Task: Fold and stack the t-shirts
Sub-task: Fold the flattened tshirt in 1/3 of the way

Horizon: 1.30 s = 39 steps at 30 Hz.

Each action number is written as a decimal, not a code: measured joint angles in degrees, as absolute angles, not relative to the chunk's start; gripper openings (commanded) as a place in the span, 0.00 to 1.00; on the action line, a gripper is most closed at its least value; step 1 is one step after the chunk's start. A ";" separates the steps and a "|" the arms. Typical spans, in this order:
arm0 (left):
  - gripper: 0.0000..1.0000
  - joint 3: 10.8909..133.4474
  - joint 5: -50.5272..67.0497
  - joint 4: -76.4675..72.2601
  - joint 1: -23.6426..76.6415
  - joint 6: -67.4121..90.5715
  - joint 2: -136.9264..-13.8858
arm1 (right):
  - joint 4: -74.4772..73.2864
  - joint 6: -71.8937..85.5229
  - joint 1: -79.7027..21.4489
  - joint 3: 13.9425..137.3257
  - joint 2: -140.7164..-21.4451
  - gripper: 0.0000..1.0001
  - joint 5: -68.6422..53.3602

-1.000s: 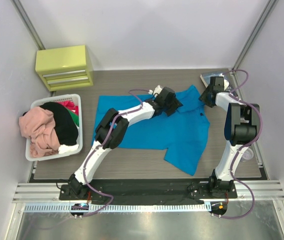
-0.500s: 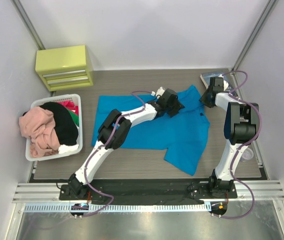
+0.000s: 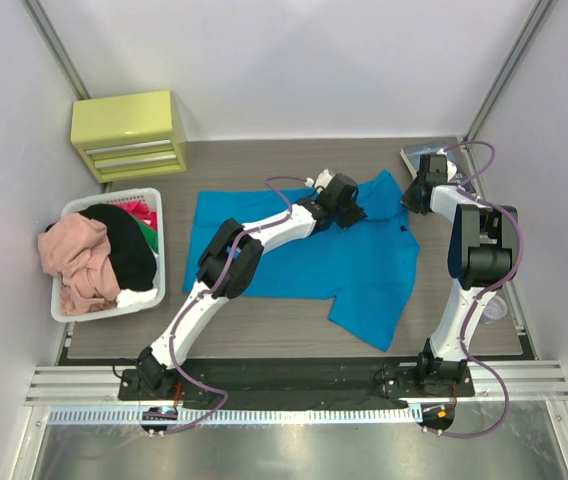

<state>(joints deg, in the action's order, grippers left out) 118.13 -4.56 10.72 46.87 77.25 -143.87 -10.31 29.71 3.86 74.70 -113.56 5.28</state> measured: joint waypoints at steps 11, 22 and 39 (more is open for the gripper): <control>0.00 118.28 -4.47 13.89 46.85 73.47 -143.85 | -11.35 29.69 3.86 74.78 -111.33 0.01 4.78; 0.00 117.34 -4.32 14.02 46.68 71.26 -141.14 | -12.27 29.47 3.81 72.71 -103.70 0.01 5.02; 0.00 112.88 -0.56 14.02 45.74 70.89 -137.21 | -13.34 29.95 2.85 64.66 -99.61 0.01 3.68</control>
<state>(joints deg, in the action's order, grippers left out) 112.88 -0.56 14.02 45.74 70.89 -137.21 -13.34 29.95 2.85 64.66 -99.61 3.68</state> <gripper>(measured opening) 0.009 0.031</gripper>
